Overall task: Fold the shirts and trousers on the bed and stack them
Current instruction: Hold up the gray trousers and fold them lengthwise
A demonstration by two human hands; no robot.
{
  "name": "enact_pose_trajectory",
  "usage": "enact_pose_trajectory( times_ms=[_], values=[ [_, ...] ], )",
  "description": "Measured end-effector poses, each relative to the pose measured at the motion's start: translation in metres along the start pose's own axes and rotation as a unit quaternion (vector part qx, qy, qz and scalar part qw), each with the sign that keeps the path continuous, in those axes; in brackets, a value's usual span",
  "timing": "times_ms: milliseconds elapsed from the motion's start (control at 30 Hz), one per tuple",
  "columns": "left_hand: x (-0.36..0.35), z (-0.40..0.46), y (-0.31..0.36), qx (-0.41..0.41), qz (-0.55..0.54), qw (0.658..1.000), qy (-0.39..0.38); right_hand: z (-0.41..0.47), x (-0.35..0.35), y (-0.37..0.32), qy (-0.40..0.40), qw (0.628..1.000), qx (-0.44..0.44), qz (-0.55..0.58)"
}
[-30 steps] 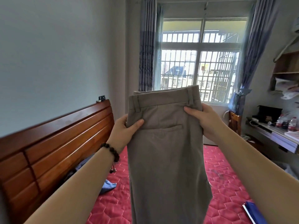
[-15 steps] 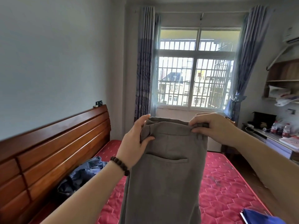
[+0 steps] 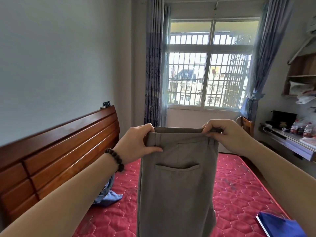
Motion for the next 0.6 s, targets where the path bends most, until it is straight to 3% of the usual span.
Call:
enact_pose_trajectory(
  times_ms=[167,267,433,600],
  values=[
    [-0.003,0.001,0.004,0.036,-0.036,0.998,0.035,0.001,0.004,0.009,0.012,0.998,-0.027,0.053],
    [-0.009,0.002,0.009,0.072,-0.087,0.992,0.052,-0.006,0.006,0.024,0.081,0.989,-0.065,0.103],
    [-0.018,0.009,0.021,0.102,-0.132,0.985,0.044,-0.035,-0.027,0.060,0.073,0.908,-0.243,0.332],
    [-0.020,0.001,0.009,0.219,-0.309,0.925,0.005,-0.037,-0.036,0.058,0.144,0.902,-0.206,0.351]
  ],
)
Point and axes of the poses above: each hand's wrist, its own z-axis towards the middle knuckle, its own x-axis out of the back of the hand, y = z × x, the point moved 4 cm from there along z, towards the middle knuckle, and after that the axes turned 10 degrees about y, right-handed, at the moved point
